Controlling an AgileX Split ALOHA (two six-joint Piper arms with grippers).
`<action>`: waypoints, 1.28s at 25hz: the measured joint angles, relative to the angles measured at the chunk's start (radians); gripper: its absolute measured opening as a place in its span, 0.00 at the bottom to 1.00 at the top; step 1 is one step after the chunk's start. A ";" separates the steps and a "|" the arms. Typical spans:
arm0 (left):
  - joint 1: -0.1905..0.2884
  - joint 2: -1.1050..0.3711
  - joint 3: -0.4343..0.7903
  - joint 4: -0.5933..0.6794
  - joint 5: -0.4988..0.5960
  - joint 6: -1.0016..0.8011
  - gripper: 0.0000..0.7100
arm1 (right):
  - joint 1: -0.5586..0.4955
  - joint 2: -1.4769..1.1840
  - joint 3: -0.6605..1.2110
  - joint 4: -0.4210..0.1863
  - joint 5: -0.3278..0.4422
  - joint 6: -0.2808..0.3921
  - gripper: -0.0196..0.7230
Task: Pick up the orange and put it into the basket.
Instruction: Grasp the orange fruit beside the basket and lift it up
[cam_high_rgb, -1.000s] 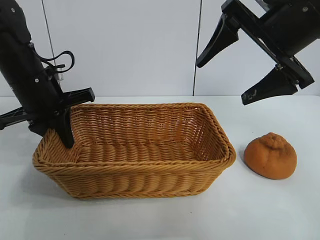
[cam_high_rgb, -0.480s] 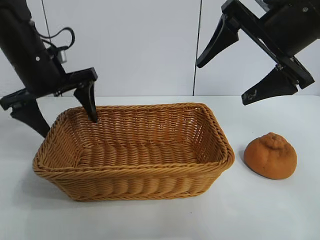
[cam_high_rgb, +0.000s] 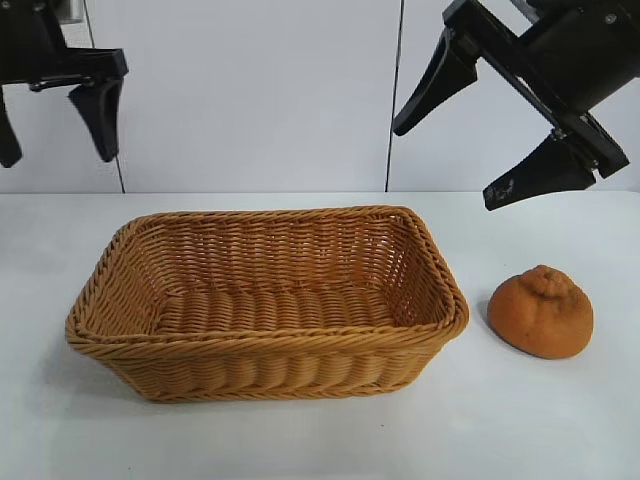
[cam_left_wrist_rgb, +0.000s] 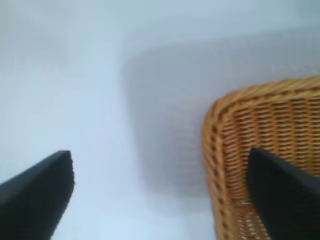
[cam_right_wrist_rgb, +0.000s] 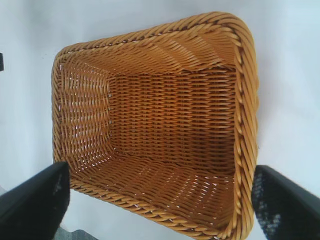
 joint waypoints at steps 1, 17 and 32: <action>0.010 0.000 0.000 0.023 0.000 0.000 0.94 | 0.000 0.000 0.000 0.000 -0.001 0.000 0.94; 0.027 -0.285 0.234 -0.031 0.000 0.042 0.94 | 0.000 0.000 0.000 -0.019 0.010 0.000 0.94; 0.027 -0.928 0.932 0.003 0.003 0.070 0.94 | 0.000 0.000 0.000 -0.022 0.018 0.000 0.94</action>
